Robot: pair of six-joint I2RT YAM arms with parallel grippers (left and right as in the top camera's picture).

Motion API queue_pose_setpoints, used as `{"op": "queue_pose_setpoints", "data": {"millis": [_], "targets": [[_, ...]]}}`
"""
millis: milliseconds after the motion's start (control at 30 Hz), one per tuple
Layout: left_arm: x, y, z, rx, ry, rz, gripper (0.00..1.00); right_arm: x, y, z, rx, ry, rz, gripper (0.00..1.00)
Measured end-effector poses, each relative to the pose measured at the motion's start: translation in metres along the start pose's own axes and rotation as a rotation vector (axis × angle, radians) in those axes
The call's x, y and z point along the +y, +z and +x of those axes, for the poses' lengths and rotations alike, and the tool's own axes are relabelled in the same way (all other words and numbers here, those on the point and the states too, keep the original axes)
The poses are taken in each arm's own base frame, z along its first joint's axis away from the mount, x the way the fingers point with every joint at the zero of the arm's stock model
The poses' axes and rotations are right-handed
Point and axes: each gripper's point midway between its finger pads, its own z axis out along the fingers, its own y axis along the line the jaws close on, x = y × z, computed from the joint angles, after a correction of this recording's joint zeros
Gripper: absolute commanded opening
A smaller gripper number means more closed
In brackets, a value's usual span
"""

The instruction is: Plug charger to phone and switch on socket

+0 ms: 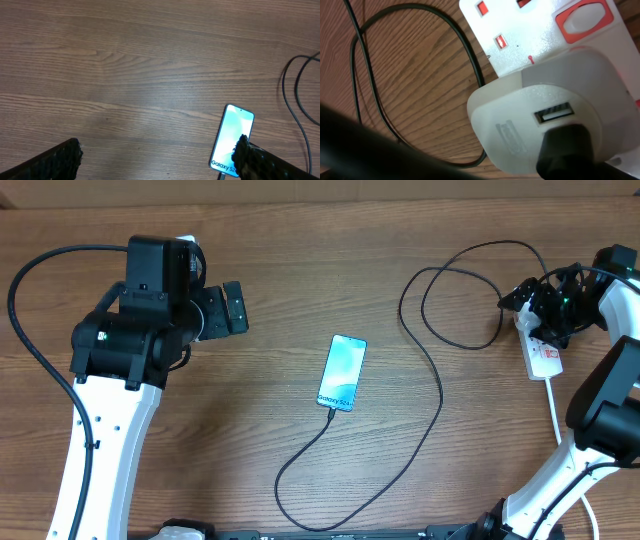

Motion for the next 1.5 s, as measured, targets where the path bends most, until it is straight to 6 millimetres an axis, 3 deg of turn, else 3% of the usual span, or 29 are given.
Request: {"op": "queue_pose_setpoints", "data": {"millis": [300,500,633,767,900,1033,1133,1267,1500], "targets": [[0.0,0.0,0.0,0.0,0.0,0.0,1.0,-0.013,-0.012,0.013,0.054,0.083,-0.026,1.0],[0.0,0.0,0.0,0.0,0.0,0.0,1.0,-0.047,-0.044,0.01,0.061,0.207,-0.013,1.0],[0.0,0.0,0.0,0.0,0.0,0.0,1.0,-0.051,-0.067,0.001,0.016,0.216,-0.017,1.0],[0.0,0.0,0.0,0.0,0.0,0.0,1.0,-0.027,-0.102,0.001,-0.058,0.157,-0.029,1.0],[0.0,0.0,0.0,0.0,0.0,0.0,1.0,0.015,-0.169,0.01,-0.209,0.055,-0.038,1.0],[0.0,0.0,0.0,0.0,0.0,0.0,1.0,0.065,-0.241,0.041,-0.377,-0.067,-0.052,1.0],[0.0,0.0,0.0,0.0,0.0,0.0,1.0,0.092,-0.275,0.062,-0.472,-0.147,-0.067,1.0],[0.0,0.0,0.0,0.0,0.0,0.0,1.0,0.109,-0.294,0.078,-0.526,-0.197,-0.081,1.0],[0.0,0.0,0.0,0.0,0.0,0.0,1.0,0.108,-0.293,0.077,-0.522,-0.196,-0.08,1.0]]}}
